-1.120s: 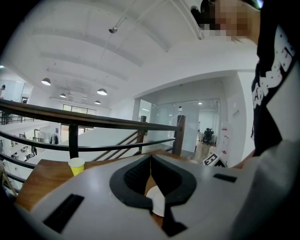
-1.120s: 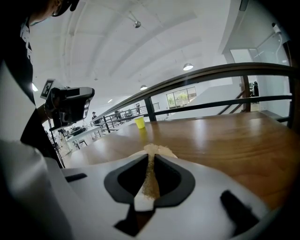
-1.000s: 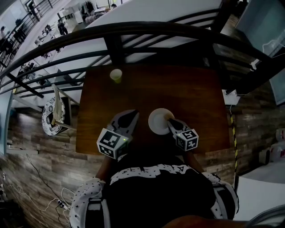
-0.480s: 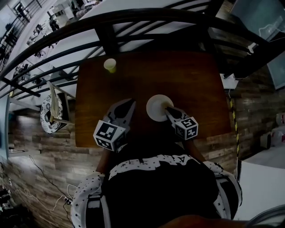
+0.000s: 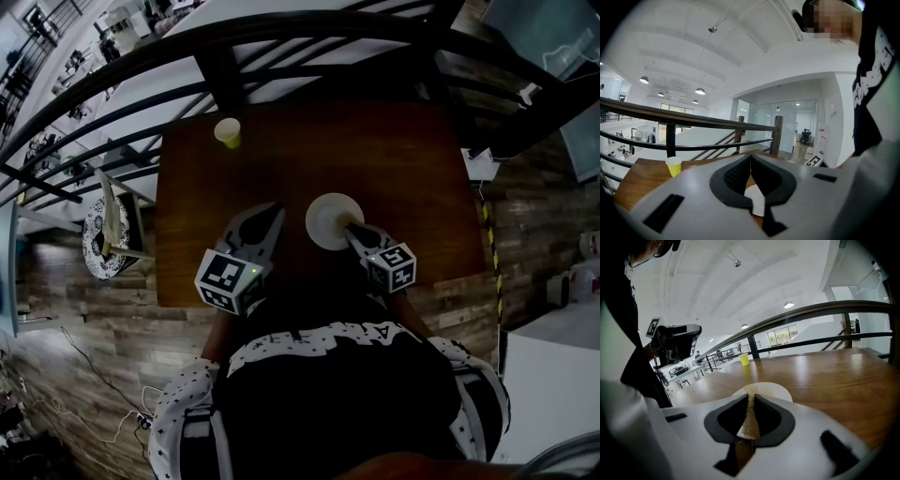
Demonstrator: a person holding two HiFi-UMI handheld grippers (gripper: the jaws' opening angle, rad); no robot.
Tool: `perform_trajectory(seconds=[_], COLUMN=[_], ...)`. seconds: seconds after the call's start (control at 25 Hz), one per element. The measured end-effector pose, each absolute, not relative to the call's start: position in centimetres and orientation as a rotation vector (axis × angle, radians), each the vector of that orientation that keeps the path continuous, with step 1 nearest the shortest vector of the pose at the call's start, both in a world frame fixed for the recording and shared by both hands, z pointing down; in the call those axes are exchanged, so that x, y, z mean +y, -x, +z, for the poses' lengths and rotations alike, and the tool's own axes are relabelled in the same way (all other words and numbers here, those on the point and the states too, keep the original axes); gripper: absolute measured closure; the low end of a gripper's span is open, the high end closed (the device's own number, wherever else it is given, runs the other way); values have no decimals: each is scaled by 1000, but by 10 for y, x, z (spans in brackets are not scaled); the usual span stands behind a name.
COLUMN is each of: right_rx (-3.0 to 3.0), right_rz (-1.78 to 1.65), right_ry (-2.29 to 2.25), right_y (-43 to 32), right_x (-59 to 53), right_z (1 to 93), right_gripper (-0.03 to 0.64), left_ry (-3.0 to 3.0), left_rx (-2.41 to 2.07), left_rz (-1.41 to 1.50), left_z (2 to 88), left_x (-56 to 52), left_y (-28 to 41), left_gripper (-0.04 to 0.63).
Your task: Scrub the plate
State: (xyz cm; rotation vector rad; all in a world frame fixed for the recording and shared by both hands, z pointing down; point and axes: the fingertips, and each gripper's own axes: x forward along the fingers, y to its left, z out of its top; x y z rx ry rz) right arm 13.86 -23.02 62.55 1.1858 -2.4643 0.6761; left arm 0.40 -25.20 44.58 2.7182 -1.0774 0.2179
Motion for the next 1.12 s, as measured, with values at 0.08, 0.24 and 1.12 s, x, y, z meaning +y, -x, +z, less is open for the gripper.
perform_trajectory(seconds=[0.08,0.24,1.12], right_rx=[-2470,-2476,-2502], right_rz=[681,682,576], right_ry=[-1166,-1147,-1176], right_y=[-137,-138,-146], right_x=[-228,-228,-281], right_z=[625,624,610], right_gripper=[568,568,568], left_ry=[-2715,-2714,-2707], left_rx=[-1077,-1073,-1081], left_rz=[218,220,217], left_z=[446,446,444], left_x=[-252,-253,-257], left_y=[-4,-7,1], left_gripper=[581,581,581])
